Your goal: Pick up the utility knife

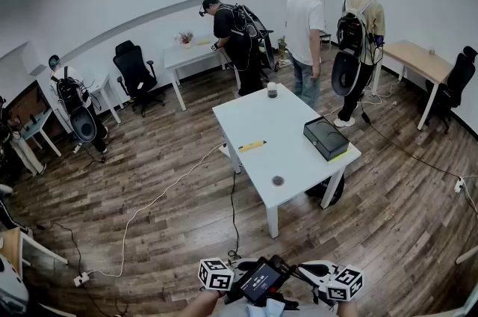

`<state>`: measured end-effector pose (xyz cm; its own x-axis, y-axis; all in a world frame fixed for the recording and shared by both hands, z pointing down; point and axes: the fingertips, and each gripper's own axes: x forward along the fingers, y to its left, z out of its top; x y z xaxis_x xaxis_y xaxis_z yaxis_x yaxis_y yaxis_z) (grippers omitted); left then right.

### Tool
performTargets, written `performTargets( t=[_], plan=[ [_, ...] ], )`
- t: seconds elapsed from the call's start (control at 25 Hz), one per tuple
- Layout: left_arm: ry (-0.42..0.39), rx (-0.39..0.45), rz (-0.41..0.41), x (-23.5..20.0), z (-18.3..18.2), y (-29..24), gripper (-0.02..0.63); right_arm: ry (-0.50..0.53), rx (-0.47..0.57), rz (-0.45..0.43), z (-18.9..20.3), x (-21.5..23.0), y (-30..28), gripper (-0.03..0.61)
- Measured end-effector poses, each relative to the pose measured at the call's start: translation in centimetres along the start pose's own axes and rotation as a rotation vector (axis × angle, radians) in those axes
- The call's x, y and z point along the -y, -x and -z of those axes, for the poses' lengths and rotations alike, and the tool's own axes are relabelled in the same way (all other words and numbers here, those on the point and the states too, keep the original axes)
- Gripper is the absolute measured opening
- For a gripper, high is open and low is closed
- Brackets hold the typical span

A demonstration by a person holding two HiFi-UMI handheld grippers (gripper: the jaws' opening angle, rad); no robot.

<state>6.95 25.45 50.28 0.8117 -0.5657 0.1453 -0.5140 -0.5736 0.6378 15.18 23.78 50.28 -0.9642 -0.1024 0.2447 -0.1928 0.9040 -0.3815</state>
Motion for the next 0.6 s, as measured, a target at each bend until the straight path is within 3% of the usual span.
performTargets(
  t=[0.6],
  plan=[
    [0.006,-0.019,-0.005,-0.28,0.11,-0.61,0.017,-0.005,0.016,-0.002,-0.43,0.72,0.18,0.028]
  ],
)
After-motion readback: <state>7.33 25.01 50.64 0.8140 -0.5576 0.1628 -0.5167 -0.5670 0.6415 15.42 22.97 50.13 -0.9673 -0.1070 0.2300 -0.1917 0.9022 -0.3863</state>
